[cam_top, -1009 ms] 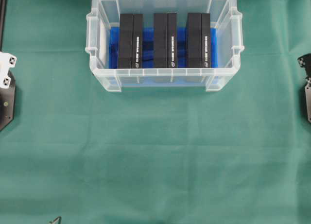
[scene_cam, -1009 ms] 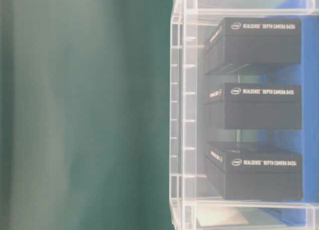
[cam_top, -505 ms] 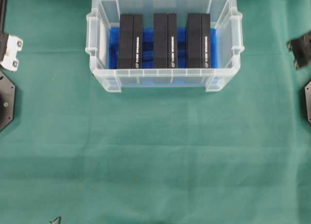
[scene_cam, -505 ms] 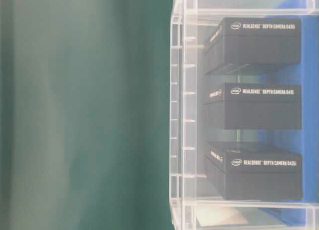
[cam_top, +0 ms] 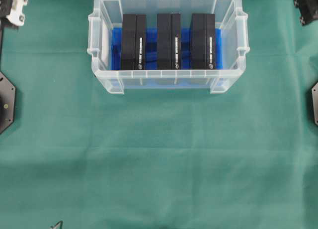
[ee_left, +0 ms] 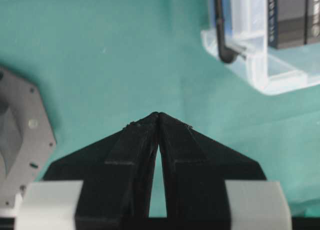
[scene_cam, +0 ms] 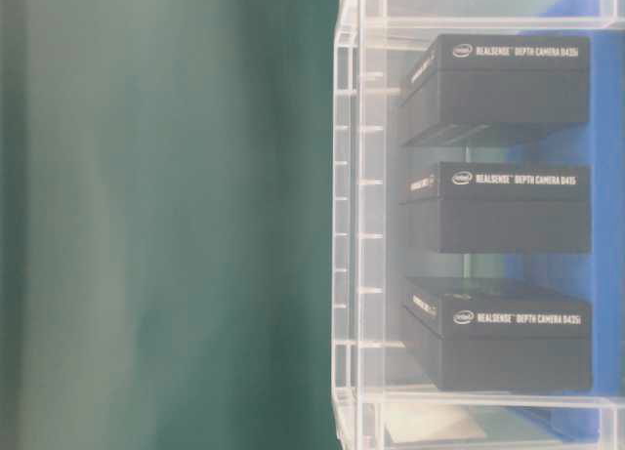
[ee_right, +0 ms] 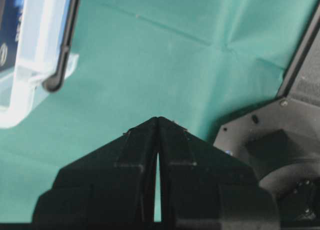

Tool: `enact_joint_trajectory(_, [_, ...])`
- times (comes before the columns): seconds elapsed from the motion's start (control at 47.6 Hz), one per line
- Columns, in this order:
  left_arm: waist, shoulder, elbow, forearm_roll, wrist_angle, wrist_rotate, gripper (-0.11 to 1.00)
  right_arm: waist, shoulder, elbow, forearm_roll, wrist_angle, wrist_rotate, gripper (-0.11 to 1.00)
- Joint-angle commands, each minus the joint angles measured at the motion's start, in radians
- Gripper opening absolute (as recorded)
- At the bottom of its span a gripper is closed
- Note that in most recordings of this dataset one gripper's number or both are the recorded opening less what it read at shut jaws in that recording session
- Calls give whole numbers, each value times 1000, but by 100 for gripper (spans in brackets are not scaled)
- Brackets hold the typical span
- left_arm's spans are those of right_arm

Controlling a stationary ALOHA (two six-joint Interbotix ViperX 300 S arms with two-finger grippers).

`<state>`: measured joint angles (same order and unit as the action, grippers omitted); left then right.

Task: Take the box out of the case with both arms.
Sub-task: 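Move both open grippers above the case toward the black boxes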

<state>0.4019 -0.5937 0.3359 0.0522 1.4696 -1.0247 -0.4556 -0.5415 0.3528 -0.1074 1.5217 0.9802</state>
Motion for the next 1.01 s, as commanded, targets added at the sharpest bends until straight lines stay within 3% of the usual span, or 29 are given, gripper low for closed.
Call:
enact_joint_trajectory(0.0, [6,6,-29,-3,-8,25,1,-2,-3,-26,-3,-9,-3,0])
enact_joint_trajectory(0.315, [9,20,-31,-5,-6,46,2,-2,-3,-23,6,-23,-2,0])
enact_joint_trajectory(0.42, [8,21,-23,-5,-5,44,16,-2,-3,-20,6,-21,0,4])
enact_joint_trajectory(0.547, [3,21,-18,-3,-6,35,54,-2,-3,-14,5,-21,6,28])
enact_joint_trajectory(0.673, [-2,21,-18,-5,-11,35,85,0,-2,-3,2,-21,8,68])
enact_joint_trajectory(0.736, [-3,21,-17,-5,-8,32,88,3,-2,5,2,-23,9,85])
enact_joint_trajectory(0.799, [-3,21,-17,-3,-3,25,87,3,-2,6,2,-25,11,94])
enact_joint_trajectory(0.988, [-5,21,-15,-5,26,0,87,3,-2,8,2,-31,28,97])
